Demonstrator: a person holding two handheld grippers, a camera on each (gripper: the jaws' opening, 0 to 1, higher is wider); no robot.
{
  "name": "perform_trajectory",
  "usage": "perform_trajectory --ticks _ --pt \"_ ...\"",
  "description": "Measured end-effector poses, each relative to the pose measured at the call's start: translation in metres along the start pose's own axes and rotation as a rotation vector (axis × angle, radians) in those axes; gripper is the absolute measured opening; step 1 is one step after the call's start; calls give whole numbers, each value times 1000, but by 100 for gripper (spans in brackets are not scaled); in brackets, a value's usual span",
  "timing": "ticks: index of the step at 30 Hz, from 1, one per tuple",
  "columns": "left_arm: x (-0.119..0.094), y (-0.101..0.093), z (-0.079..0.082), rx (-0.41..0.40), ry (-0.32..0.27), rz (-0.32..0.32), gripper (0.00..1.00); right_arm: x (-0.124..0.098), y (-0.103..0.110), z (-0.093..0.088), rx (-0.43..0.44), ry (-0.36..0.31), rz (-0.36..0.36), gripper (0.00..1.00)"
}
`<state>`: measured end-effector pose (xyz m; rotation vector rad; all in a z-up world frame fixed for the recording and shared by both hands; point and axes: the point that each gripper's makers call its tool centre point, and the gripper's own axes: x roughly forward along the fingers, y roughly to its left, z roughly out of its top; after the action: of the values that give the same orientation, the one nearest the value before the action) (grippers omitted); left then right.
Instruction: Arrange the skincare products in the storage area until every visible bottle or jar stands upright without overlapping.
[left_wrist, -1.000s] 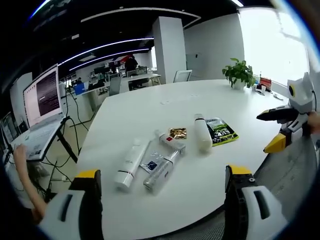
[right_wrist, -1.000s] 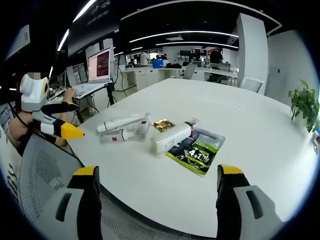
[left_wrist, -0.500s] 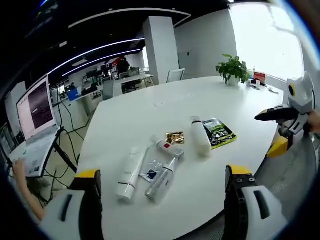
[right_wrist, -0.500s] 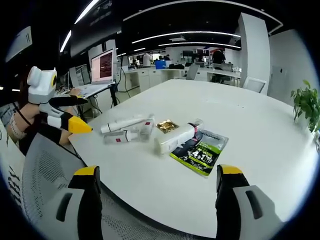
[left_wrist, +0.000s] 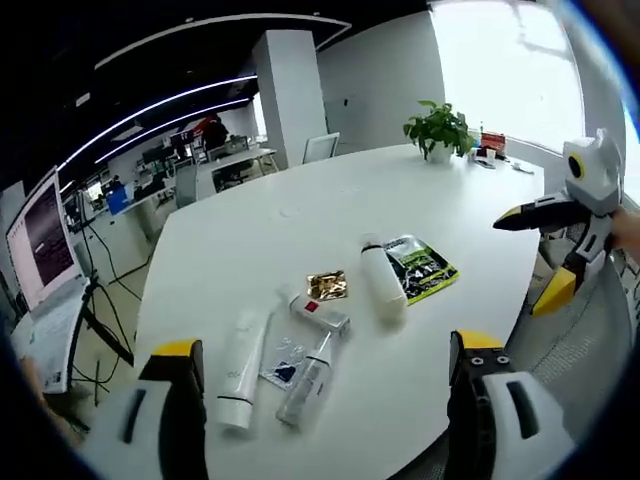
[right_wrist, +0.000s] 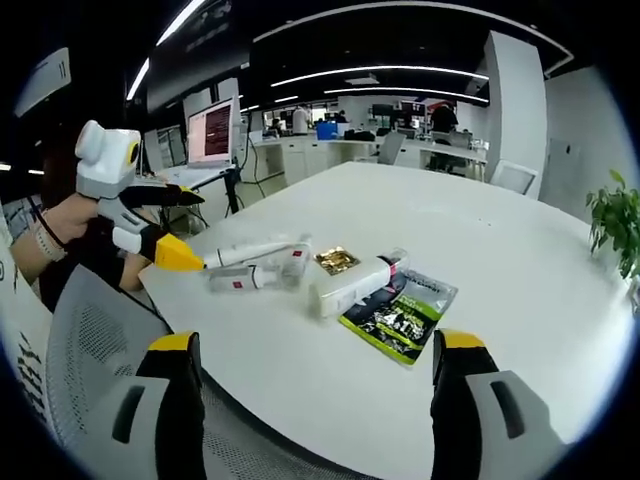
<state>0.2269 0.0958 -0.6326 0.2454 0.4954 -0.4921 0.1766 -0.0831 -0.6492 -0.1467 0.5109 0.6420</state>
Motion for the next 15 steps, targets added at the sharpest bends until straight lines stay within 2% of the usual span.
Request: perform_trajectory --ticks 6,8,9,15 --pt "29 -25 14 31 3 -91 97 1 -1 0 1 5 2 96" --pt "41 -33 20 30 -19 -132 96 1 -1 0 2 6 3 96" --pt "47 -38 19 36 -7 -158 96 0 -2 0 3 6 1 96" --pt "78 -54 17 90 42 -214 96 1 -4 -2 6 19 -3 96"
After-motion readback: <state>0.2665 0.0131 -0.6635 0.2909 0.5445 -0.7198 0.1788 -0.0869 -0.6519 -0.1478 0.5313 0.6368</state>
